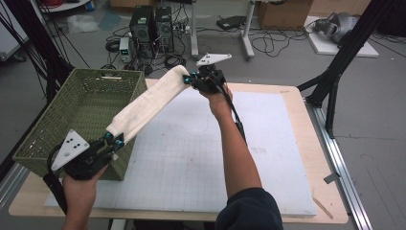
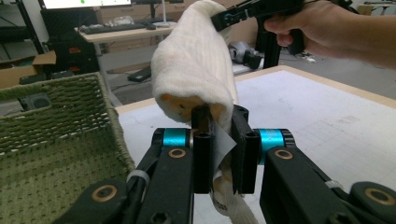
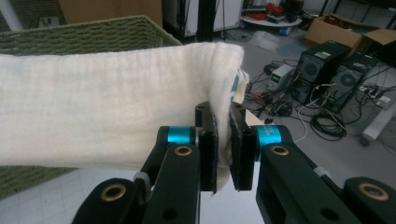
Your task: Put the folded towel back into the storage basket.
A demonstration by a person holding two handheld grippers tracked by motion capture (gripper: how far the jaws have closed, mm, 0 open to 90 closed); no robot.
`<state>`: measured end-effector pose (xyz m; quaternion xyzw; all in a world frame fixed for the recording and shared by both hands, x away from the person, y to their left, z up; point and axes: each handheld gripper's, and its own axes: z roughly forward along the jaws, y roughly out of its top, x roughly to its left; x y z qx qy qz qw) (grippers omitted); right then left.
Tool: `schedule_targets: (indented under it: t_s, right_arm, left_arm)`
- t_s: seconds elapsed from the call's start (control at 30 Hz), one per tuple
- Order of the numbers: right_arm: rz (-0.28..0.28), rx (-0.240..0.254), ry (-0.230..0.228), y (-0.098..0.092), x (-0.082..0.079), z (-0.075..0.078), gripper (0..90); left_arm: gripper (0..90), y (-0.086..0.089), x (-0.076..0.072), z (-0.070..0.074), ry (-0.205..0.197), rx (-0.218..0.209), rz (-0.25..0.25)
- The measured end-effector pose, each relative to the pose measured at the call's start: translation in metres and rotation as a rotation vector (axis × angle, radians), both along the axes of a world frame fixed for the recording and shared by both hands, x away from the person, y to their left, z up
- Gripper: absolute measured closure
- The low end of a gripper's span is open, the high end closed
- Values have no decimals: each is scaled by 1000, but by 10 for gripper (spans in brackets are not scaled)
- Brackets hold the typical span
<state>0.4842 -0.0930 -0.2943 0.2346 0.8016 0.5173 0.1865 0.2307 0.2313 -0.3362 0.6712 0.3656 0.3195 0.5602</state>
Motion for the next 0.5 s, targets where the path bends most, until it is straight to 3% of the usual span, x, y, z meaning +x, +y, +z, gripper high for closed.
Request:
schedule_targets:
  t_s: [0.5]
  right_arm:
    - [69, -16, -29, 73, 21, 18, 838]
  left_arm:
    - [810, 35, -7, -3, 8, -18, 102]
